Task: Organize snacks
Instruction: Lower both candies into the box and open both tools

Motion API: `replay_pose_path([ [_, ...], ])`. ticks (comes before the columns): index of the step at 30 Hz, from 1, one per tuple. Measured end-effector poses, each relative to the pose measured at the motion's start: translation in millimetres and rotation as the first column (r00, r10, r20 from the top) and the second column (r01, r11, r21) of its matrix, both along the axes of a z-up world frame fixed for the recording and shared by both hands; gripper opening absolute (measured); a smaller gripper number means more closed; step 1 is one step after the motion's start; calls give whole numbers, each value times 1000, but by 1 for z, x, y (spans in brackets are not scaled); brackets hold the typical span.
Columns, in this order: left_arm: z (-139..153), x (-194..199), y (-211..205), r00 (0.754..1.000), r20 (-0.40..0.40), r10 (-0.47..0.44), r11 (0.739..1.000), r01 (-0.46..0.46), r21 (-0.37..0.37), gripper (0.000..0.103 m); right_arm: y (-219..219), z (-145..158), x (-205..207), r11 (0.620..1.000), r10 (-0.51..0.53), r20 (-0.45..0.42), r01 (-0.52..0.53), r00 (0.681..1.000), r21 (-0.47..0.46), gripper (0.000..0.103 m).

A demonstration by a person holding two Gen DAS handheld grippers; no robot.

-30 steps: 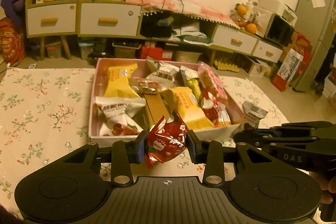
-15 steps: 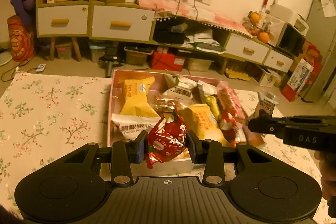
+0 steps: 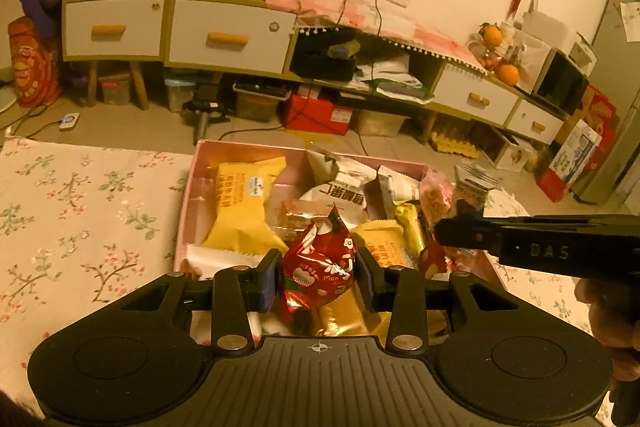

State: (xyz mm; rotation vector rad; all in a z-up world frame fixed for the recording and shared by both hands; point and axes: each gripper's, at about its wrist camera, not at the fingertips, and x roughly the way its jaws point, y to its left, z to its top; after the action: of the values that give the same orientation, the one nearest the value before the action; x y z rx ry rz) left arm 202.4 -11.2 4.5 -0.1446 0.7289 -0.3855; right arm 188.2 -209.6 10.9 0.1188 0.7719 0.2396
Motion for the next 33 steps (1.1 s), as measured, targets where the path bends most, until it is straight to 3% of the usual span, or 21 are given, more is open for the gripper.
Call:
replay_pose_path([
  [10, -1, 5, -11, 1000, -2, -13, 1000, 13, 28, 38, -6, 0, 7, 1000, -27, -14, 27, 1000, -9, 0],
  [14, -1, 5, -14, 1000, -11, -28, 999, 28, 30, 47, -8, 1, 7, 999, -41, -5, 41, 999, -7, 0],
  [20, 3, 0, -19, 999, -1, -36, 998, 36, 53, 71, -9, 6, 4, 999, -48, 9, 48, 999, 2, 23],
  [27, 9, -12, -17, 1000, 5, -28, 997, 27, 78, 86, -13, 14, -2, 997, -72, 26, 72, 997, 11, 45],
  [33, 16, -27, -11, 1000, 1, -15, 995, 15, 94, 95, -20, 19, -16, 995, -100, 41, 100, 994, 1, 57],
])
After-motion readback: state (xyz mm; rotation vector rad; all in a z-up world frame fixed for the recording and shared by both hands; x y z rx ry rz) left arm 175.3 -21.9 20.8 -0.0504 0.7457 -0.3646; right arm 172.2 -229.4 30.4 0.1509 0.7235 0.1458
